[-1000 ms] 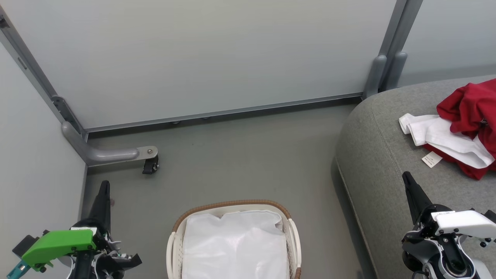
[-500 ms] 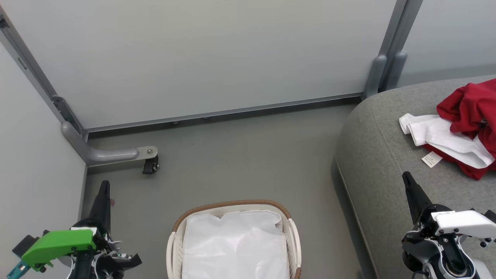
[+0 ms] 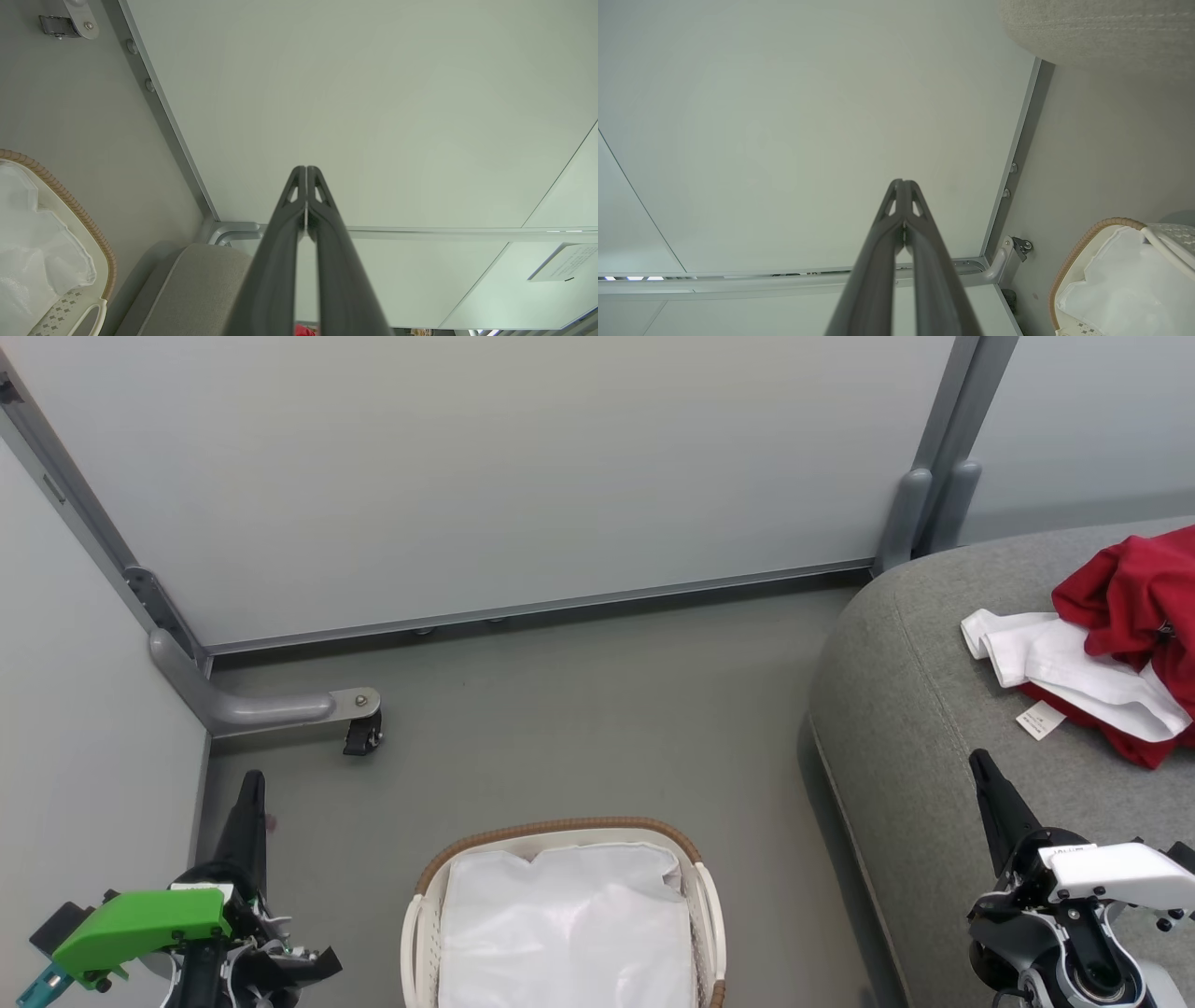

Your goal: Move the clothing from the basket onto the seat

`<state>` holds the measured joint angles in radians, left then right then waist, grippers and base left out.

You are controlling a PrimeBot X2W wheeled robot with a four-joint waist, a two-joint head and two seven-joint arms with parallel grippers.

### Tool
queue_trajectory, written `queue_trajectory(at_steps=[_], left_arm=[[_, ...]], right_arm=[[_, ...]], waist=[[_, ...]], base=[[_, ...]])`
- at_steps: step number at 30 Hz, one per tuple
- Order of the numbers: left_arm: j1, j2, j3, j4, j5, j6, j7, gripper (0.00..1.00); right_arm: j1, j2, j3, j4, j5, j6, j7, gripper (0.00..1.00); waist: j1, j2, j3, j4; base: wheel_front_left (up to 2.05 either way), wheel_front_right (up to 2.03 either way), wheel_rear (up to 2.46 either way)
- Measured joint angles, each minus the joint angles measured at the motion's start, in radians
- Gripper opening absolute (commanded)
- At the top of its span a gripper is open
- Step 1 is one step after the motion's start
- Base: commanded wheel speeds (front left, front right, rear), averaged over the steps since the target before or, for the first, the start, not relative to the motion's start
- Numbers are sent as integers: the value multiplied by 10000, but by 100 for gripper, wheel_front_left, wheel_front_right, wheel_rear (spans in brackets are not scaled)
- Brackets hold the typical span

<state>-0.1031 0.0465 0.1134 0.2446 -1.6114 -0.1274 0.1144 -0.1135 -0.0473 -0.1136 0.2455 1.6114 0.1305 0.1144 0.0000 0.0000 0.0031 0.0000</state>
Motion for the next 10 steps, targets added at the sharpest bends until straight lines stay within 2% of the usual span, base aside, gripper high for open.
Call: queue_trajectory(at_steps=[10], left_arm=[[0, 0, 0, -2, 0, 0, 0, 0]], right_arm=[[0, 0, 0, 0, 0, 0, 0, 0]], waist=[[0, 0, 0, 0]], base=[[0, 0, 0]])
